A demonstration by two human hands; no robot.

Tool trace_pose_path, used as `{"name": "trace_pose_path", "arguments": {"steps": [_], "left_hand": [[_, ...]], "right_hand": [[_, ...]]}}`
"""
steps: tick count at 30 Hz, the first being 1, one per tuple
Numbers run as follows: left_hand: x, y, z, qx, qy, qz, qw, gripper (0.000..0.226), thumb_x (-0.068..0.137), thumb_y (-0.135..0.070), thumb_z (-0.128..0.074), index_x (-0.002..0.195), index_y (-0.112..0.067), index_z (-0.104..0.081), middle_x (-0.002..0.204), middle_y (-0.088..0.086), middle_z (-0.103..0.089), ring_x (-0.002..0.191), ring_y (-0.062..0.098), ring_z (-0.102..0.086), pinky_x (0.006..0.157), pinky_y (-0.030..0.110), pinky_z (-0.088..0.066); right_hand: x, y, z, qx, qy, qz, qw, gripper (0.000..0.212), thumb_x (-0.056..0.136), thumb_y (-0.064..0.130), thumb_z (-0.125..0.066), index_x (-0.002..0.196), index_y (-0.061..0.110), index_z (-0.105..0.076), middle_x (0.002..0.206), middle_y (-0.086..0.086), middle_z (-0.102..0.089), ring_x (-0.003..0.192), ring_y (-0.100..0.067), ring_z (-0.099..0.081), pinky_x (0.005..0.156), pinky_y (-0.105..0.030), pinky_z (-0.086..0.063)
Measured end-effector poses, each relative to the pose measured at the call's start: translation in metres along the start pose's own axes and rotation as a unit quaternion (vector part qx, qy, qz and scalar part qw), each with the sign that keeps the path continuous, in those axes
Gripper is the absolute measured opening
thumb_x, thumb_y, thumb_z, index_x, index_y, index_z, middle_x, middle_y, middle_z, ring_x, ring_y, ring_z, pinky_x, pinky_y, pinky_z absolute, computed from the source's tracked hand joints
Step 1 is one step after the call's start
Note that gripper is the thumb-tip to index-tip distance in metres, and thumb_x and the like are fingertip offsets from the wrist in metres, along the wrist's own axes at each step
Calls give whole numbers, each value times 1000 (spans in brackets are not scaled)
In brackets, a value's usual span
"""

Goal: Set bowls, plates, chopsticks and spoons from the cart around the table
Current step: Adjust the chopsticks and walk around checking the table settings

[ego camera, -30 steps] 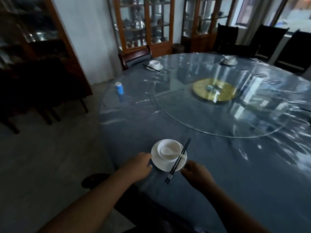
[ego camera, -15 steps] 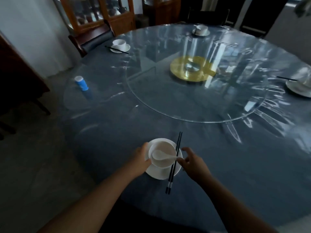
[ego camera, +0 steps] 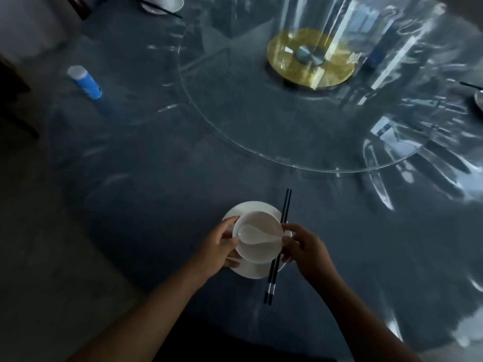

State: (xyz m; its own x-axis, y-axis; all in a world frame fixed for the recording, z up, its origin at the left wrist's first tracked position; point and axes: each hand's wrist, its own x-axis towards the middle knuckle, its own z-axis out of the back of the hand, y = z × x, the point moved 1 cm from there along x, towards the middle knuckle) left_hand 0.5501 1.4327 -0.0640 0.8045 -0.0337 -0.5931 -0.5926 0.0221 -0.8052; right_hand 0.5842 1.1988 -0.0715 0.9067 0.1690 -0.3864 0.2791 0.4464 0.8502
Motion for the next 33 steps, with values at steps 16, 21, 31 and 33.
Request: {"name": "trace_pose_path", "arguments": {"steps": [16,21,31,33], "left_hand": [[-75,44,-41,-49,6,169,984,23,104,-29,-44,106,-10,-56,88,14,-70,68,25,-72,58,34,-55],[-76,46,-48,-122,42,203,971,29,104,-36,-41,119,-16,-55,106,18,-75,92,34,-75,77,41,-58],[-66,40,-61,-199,138,240,940,36,103,-43,-39,131,-21,-47,112,24,-72,103,40,-71,85,46,-57],[-64,41,-62,-201,140,238,940,36,103,-43,-40,130,-21,-48,112,25,-72,103,40,-71,84,45,-58]], "right_hand": [[31,-26,39,38,-92,-101,990,26,98,24,-52,84,9,-67,62,-11,-67,53,-27,-64,54,-37,-53],[67,-16,45,-40,-62,-128,989,29,96,25,-58,76,6,-66,49,-3,-64,37,-19,-58,38,-26,-46],[108,21,31,-121,13,-129,984,45,94,35,-64,61,5,-63,47,-5,-59,33,-14,-51,37,-22,-42],[110,22,27,-135,25,-131,982,44,95,34,-64,61,6,-63,40,1,-58,30,-8,-50,36,-19,-41]]}}
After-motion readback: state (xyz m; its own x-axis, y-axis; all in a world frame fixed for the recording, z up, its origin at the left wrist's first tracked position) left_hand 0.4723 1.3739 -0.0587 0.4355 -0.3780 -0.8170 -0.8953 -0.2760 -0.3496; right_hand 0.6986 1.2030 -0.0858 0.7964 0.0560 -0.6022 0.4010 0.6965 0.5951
